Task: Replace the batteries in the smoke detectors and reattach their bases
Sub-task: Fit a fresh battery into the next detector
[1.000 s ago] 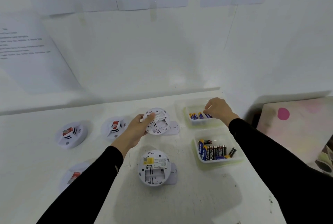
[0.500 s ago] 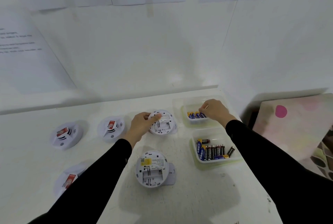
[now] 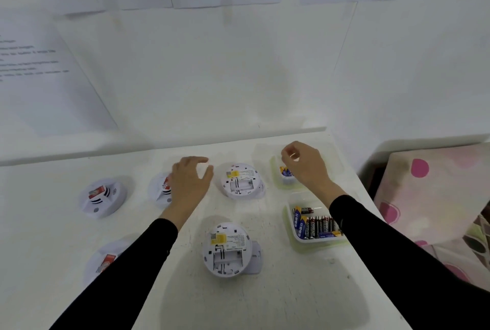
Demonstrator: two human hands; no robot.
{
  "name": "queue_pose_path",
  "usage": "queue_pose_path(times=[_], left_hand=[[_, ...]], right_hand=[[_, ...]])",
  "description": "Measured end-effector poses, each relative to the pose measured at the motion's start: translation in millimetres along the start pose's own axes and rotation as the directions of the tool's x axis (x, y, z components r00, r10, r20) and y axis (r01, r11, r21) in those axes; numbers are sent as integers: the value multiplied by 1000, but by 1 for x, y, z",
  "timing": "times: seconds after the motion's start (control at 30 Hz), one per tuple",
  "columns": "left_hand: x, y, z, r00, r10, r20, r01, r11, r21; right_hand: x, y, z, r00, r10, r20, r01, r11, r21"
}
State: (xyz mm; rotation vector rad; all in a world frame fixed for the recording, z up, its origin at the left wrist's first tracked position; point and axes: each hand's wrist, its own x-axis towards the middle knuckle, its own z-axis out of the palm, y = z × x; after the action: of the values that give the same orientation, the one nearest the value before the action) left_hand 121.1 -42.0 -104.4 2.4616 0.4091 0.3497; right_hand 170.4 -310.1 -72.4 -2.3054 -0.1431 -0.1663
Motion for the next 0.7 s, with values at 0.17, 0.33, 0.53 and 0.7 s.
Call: queue_pose_path(times=[0.17,0.33,0.53,0.7], left_hand=[[-4,-43,-22,961,-273,-44,276,936,217],[-11,-57,-35,950,-284,127,281,959,41],[-46,-11,-64,877,-46,479,477,215,-852],[-71,15,-75,842,103,530,537,-252,-805]], right_hand=[[-23,-29,29,971,-222,86,216,974,67],[-47,-60,60,921,-356,160,336,932,138],[-68,-92,83,888,-414,201,347,889,298],[-78,-108,76,870,-472,142,415,857,307]])
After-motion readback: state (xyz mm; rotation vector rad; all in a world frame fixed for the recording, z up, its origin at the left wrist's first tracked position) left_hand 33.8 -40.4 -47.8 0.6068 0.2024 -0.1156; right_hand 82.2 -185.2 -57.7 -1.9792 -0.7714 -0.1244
